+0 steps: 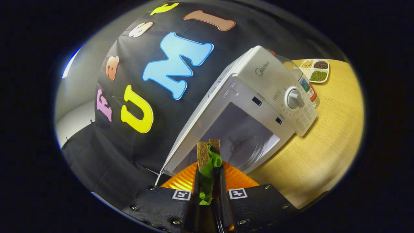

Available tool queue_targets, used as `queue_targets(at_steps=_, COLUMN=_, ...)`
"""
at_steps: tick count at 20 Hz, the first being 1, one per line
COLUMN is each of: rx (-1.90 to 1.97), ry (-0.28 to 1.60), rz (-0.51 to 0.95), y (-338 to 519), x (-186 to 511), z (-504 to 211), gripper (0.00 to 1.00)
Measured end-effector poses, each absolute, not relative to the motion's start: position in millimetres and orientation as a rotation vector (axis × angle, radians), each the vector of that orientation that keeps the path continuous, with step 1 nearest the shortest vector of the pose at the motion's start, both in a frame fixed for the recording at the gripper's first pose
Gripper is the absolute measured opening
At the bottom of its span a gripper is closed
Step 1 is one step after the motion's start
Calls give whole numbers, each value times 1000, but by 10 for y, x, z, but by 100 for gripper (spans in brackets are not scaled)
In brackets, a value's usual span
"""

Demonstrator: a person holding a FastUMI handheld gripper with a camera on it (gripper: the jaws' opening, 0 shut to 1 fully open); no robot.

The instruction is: Open the microwave, put the food inside, and close the microwave door.

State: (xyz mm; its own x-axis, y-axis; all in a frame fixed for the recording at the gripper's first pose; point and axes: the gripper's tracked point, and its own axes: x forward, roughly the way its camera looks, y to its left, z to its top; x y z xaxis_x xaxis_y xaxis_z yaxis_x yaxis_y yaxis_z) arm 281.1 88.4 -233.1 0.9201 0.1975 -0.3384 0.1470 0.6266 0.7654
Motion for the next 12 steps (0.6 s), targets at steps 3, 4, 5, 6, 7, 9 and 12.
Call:
queue_targets(at_steps=3, rx=874, ry=392, rz=46, y=960, x=3019, z=-2469, gripper=28)
queue_targets(at_steps=4, rx=877, ry=380, rz=44, y=976, x=3088, z=-2507, gripper=27)
queue_targets(at_steps=5, rx=881, ry=369, rz=36, y=980, x=3146, z=-2551, gripper=27)
queue_targets(at_steps=6, rx=884, ry=362, rz=24, y=977, x=3216, z=-2611, gripper=28)
queue_targets(at_steps=7, rx=885, ry=358, rz=9, y=963, x=3281, z=-2680, gripper=27)
queue_targets(at_steps=9, rx=877, ry=361, rz=-18, y=930, x=3411, z=-2812, gripper=27)
queue_targets(at_steps=12, rx=866, ry=390, rz=-30, y=916, x=3548, z=-2995, gripper=27)
